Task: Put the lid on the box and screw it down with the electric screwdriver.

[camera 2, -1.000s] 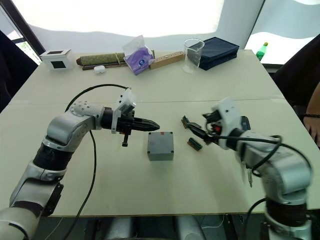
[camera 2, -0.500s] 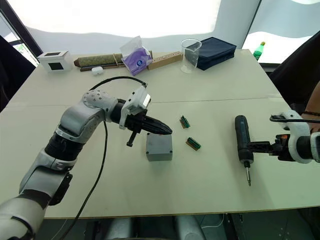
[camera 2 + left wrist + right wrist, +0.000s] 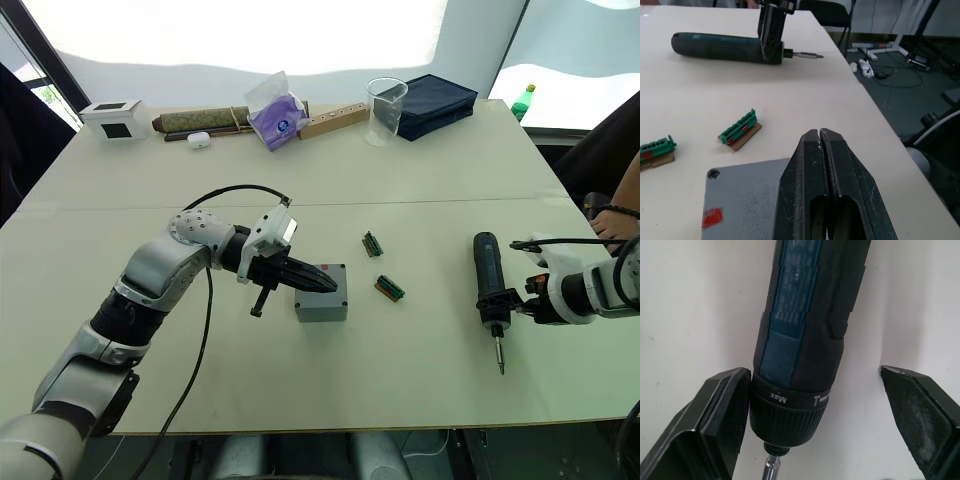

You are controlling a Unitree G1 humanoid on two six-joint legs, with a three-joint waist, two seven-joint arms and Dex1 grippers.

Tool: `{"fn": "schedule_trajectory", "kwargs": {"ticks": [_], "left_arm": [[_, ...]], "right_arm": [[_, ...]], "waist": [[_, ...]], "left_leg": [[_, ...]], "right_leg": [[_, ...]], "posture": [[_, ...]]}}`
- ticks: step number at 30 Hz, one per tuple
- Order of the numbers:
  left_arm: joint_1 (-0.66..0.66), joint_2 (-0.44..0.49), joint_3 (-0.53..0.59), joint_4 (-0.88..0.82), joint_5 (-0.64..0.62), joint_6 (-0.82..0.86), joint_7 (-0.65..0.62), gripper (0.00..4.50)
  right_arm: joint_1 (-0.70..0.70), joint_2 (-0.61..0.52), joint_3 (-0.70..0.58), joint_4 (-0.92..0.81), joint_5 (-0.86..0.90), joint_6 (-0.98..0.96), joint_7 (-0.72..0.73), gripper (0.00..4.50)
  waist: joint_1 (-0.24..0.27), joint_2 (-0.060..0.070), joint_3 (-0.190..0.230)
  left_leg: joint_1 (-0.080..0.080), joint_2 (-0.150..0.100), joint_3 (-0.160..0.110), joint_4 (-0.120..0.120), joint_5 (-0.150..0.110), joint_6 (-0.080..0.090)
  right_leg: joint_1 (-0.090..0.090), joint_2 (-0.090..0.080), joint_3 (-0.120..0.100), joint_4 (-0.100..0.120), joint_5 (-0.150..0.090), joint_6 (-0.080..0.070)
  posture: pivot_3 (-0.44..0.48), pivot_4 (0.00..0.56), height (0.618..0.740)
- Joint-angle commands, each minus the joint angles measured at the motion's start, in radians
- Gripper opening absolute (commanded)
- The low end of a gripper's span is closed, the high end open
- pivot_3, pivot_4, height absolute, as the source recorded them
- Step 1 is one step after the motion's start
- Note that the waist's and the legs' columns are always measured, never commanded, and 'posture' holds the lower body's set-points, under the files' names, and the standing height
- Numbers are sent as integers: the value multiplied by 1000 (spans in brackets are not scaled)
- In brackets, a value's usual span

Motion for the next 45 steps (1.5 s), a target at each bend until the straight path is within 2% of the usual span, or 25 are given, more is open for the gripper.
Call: {"fn": "schedule_trajectory", "kwargs": {"ticks": [1, 4, 8, 11, 12, 18, 20, 23, 25, 27, 29, 32, 34, 37, 41, 45], "left_arm": [[2, -2, 13, -48, 2, -12, 18, 0], [16, -4, 10, -58, 5, -11, 37, 0], [32, -2, 9, -85, -2, 4, 57, 0], [42, 1, 13, -105, -7, 18, 74, 0], [45, 2, 15, -110, -8, 22, 80, 0], [48, 6, 24, -116, -10, 32, 103, 0], [42, 7, 29, -103, -7, 28, 109, 0], [28, 15, 48, -70, -2, 18, 118, 0], [10, 22, 77, -29, -7, 18, 127, 0], [-10, 31, 107, 14, -12, 22, 135, 0], [-23, 42, 126, 41, -13, 25, 135, 0], [-29, 55, 139, 60, -12, 32, 128, 0], [-28, 58, 140, 62, -11, 33, 125, 0], [-28, 60, 126, 67, 1, 30, 122, 0], [-9, 67, 87, 57, 21, 23, 104, 0], [5, 76, 65, 35, 33, 25, 87, 0]], "right_arm": [[-49, 1, 107, 46, -61, -45, 99, 4485], [-106, 13, 240, 86, -152, -122, 190, 4485], [-161, 27, 384, 135, -269, -215, 311, 3354], [-195, 41, 467, 161, -351, -279, 395, 2338], [-202, 46, 492, 164, -376, -294, 420, 2171], [-213, 54, 512, 151, -454, -318, 508, 2144], [-240, 64, 483, 173, -494, -351, 493, 2144], [-265, 30, 432, 139, -593, -571, 467, 2144], [-326, 38, 328, 92, -557, -545, 453, 2144], [-365, 51, 200, 5, -484, -486, 443, 2144], [-371, 112, 36, -104, -383, -398, 406, 2144], [-345, 300, -241, -320, -281, -309, 248, 2144], [-318, 405, -329, -431, -269, -306, 147, 2144], [-240, 568, -377, -630, -264, -392, 10, 2144], [-128, 795, -343, -843, -243, -519, -132, 2144], [-71, 861, -281, -905, -264, -552, -211, 2144]], "waist": [[-1, 0, 0], [-4, -1, 0], [-9, -5, 0], [-9, -7, 0], [-10, -9, -1], [-12, -13, -1], [-14, -13, -1], [-24, -12, 0], [-25, -6, 3], [-25, 4, 10], [-26, 8, 12], [-25, 8, 12], [-19, 8, 11], [1, 7, 11], [2, 7, 12], [-1, 7, 11]], "left_leg": [[0, 0, 0, 0, 0, 0], [1, 0, 0, 1, 0, 0], [5, 0, 0, 1, -2, 4], [9, 0, 0, 1, -4, 7], [10, 0, 0, 1, -4, 7], [13, 0, 0, 1, -5, 8], [13, 1, 0, 1, -5, 8], [13, 1, 0, 1, -5, 8], [13, 0, 3, 1, -5, 8], [11, 0, 3, 1, -5, 8], [7, 0, 3, 1, -1, 2], [6, 1, 0, -2, 1, -1], [5, 3, -1, -3, 1, -1], [-2, 2, -1, -2, 1, -1], [-5, 0, 1, -2, 2, -4], [-5, 0, 1, -4, 3, -6]], "right_leg": [[0, 0, 0, 0, 0, 0], [1, 0, 0, 0, 0, 0], [5, 0, 0, 0, 0, 0], [10, 0, 0, -1, 0, 0], [11, 0, 0, -1, 0, 0], [13, 0, 0, -1, 0, 0], [13, 0, 0, -1, 0, 0], [13, 0, 0, -1, 0, 0], [12, -1, 1, -1, 0, 0], [10, -1, 2, -1, 0, 0], [3, 0, 2, 2, 0, 0], [-1, 3, 2, 3, -1, -2], [-1, 4, 0, 3, -2, -4], [-7, 0, -5, 2, -2, -5], [-9, -4, -5, 3, -1, -3], [-8, -3, -5, 5, -1, -3]], "posture": [[0, 150, 740], [0, 150, 740], [0, 150, 740], [0, 150, 740], [0, 150, 740], [0, 150, 740], [0, 150, 740], [0, 150, 740], [0, 150, 740], [0, 150, 740], [0, 150, 740], [0, 150, 740], [0, 150, 740], [0, 150, 740], [0, 150, 740], [0, 150, 740]]}}
